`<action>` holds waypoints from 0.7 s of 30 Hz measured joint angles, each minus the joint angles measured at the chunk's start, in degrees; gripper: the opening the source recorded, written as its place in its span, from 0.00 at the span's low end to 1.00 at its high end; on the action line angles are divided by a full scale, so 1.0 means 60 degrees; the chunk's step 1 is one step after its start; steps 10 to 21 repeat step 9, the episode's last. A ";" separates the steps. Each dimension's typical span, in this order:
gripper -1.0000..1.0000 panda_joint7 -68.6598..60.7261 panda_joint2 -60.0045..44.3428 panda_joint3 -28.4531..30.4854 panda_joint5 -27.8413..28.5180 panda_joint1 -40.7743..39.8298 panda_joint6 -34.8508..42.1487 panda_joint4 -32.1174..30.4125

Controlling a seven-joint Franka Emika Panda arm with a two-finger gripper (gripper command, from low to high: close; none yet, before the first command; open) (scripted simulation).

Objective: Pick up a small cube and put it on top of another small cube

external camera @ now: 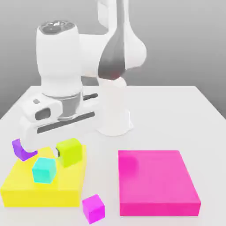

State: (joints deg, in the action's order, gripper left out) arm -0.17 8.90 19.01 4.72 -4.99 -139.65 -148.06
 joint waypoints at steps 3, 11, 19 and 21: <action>0.00 -0.0144 -0.0513 0.0245 -0.0342 -0.0148 -0.0625 -0.0163; 1.00 -0.0420 -0.1295 0.0288 -0.0729 -0.0146 -0.1538 -0.0332; 1.00 -0.0420 -0.1295 0.0288 -0.0729 -0.0146 -0.1538 -0.0332; 1.00 -0.0420 -0.1295 0.0288 -0.0729 -0.0146 -0.1538 -0.0332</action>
